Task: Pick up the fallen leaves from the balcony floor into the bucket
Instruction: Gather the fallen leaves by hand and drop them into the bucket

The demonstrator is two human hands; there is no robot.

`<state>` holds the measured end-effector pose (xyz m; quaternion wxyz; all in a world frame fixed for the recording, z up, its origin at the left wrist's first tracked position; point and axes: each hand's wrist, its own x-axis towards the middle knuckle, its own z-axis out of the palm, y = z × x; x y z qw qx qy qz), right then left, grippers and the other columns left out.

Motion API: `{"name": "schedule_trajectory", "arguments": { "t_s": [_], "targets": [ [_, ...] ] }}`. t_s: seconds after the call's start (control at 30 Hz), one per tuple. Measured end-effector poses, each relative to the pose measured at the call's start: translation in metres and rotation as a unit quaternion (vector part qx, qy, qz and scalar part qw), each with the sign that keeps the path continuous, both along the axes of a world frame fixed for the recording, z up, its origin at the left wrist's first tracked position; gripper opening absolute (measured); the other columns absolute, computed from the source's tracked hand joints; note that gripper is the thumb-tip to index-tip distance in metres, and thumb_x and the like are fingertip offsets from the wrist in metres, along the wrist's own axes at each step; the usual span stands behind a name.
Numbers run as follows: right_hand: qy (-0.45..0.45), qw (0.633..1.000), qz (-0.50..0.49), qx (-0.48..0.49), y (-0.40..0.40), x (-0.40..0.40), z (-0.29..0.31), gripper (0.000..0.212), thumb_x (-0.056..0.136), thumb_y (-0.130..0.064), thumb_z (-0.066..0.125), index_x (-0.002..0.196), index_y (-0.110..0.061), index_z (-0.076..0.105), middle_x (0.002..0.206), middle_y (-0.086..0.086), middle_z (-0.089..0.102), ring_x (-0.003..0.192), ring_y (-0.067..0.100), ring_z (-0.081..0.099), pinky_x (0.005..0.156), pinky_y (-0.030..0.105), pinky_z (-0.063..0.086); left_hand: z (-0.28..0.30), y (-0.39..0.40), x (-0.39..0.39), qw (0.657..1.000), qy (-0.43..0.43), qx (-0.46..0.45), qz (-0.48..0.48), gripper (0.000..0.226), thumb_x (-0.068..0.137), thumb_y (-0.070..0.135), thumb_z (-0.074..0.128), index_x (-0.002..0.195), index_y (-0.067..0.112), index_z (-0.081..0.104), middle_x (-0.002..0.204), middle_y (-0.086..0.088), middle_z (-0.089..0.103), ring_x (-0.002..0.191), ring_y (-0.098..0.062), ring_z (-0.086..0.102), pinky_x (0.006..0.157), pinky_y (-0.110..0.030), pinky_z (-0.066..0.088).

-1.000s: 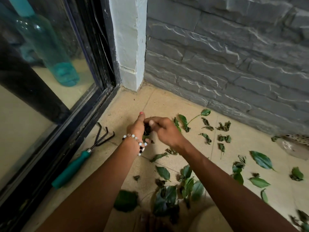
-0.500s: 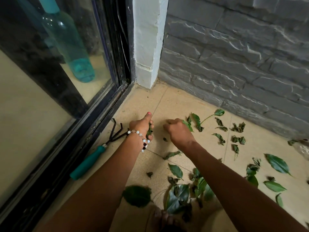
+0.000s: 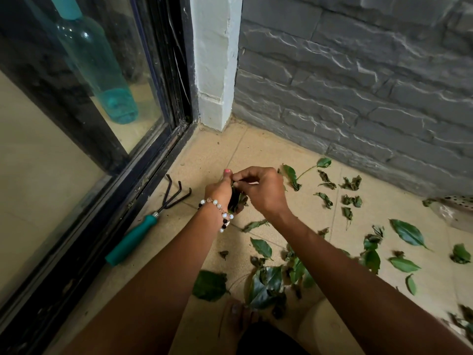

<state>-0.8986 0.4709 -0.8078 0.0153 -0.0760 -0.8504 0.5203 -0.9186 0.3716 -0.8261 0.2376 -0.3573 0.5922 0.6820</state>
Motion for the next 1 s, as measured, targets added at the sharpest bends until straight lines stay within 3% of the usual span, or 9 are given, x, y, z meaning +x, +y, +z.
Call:
{"name": "schedule_trajectory", "arguments": {
  "t_s": [0.07, 0.13, 0.3, 0.37, 0.5, 0.63, 0.73, 0.87, 1.0],
  "targets": [
    [0.019, 0.991, 0.070, 0.116, 0.000, 0.003, -0.002, 0.018, 0.085, -0.002, 0.067, 0.094, -0.014, 0.077, 0.085, 0.001, 0.075, 0.077, 0.009, 0.069, 0.077, 0.015, 0.050, -0.004, 0.000, 0.003, 1.000, 0.008, 0.010, 0.010, 0.065, 0.079, 0.069, 0.059, 0.094, 0.007, 0.068, 0.095, -0.016, 0.072, 0.083, -0.031, 0.070, 0.082, -0.045, 0.058],
    [-0.013, 0.976, 0.150, 0.158, 0.005, 0.003, -0.002, 0.025, 0.090, -0.004, 0.058, 0.103, -0.016, 0.075, 0.086, 0.001, 0.075, 0.085, 0.013, 0.069, 0.082, 0.017, 0.047, -0.005, -0.002, 0.005, 1.000, 0.010, 0.011, 0.019, 0.061, 0.077, 0.068, 0.063, 0.084, 0.008, 0.066, 0.092, -0.016, 0.072, 0.082, -0.031, 0.069, 0.084, -0.046, 0.057],
    [-0.149, 0.969, 0.064, -0.185, 0.021, 0.002, 0.004, 0.025, 0.097, 0.000, 0.047, 0.105, -0.003, 0.070, 0.096, 0.006, 0.071, 0.092, 0.013, 0.064, 0.069, 0.018, 0.045, 0.003, -0.006, 0.001, 0.997, 0.033, 0.072, 0.024, 0.040, 0.082, 0.044, 0.073, 0.083, 0.005, 0.064, 0.069, -0.008, 0.066, 0.044, -0.014, 0.056, 0.042, -0.021, 0.047],
    [-0.135, 0.970, -0.038, -0.199, 0.030, -0.001, 0.000, 0.020, 0.095, 0.002, 0.050, 0.099, -0.003, 0.069, 0.098, 0.007, 0.072, 0.096, 0.019, 0.065, 0.069, 0.022, 0.047, 0.006, -0.004, 0.000, 0.996, 0.042, 0.082, 0.015, 0.030, 0.083, 0.033, 0.075, 0.081, 0.005, 0.063, 0.063, -0.005, 0.061, 0.038, -0.010, 0.050, 0.037, -0.018, 0.041],
    [-0.112, 0.975, 0.015, 0.191, 0.044, -0.002, -0.023, 0.021, 0.088, -0.002, 0.064, 0.108, -0.005, 0.071, 0.105, 0.008, 0.070, 0.096, 0.019, 0.065, 0.081, 0.019, 0.047, -0.002, -0.009, 0.002, 0.998, 0.041, 0.053, 0.008, 0.025, 0.082, 0.024, 0.078, 0.072, 0.006, 0.062, 0.055, -0.002, 0.059, 0.035, -0.012, 0.045, 0.038, -0.019, 0.039],
    [-0.105, 0.911, 0.152, 0.369, 0.023, 0.008, -0.055, 0.043, 0.092, -0.022, 0.057, 0.135, -0.023, 0.053, 0.134, 0.009, 0.053, 0.123, 0.030, 0.049, 0.102, 0.039, 0.043, -0.008, -0.017, 0.003, 0.999, 0.034, 0.034, 0.026, 0.026, 0.082, 0.018, 0.078, 0.067, 0.005, 0.061, 0.056, -0.005, 0.060, 0.034, -0.013, 0.047, 0.038, -0.018, 0.039],
    [-0.139, 0.889, 0.155, 0.408, 0.011, 0.013, -0.057, 0.044, 0.097, -0.025, 0.050, 0.140, -0.024, 0.043, 0.148, 0.014, 0.032, 0.132, 0.037, 0.030, 0.107, 0.047, 0.038, -0.009, -0.020, 0.002, 0.999, 0.028, 0.039, 0.018, 0.026, 0.083, 0.013, 0.076, 0.065, 0.004, 0.060, 0.054, -0.008, 0.061, 0.036, -0.014, 0.050, 0.037, -0.017, 0.040],
    [-0.018, 0.882, 0.161, 0.443, 0.010, 0.023, -0.060, 0.031, 0.094, -0.003, 0.047, 0.120, -0.007, 0.063, 0.125, 0.015, 0.056, 0.119, 0.031, 0.044, 0.094, 0.033, 0.042, -0.011, -0.021, 0.000, 0.999, 0.016, 0.047, 0.014, 0.024, 0.084, 0.009, 0.074, 0.067, 0.001, 0.059, 0.053, -0.012, 0.061, 0.034, -0.014, 0.052, 0.035, -0.017, 0.041],
    [0.002, 0.865, 0.218, 0.451, 0.018, 0.025, -0.065, 0.026, 0.091, -0.005, 0.054, 0.113, -0.005, 0.069, 0.110, 0.014, 0.065, 0.103, 0.026, 0.059, 0.082, 0.028, 0.048, -0.012, -0.020, 0.001, 0.999, 0.006, 0.045, 0.012, 0.020, 0.086, 0.007, 0.071, 0.073, -0.001, 0.058, 0.063, -0.015, 0.059, 0.031, -0.012, 0.051, 0.034, -0.016, 0.040]
  ]
}}
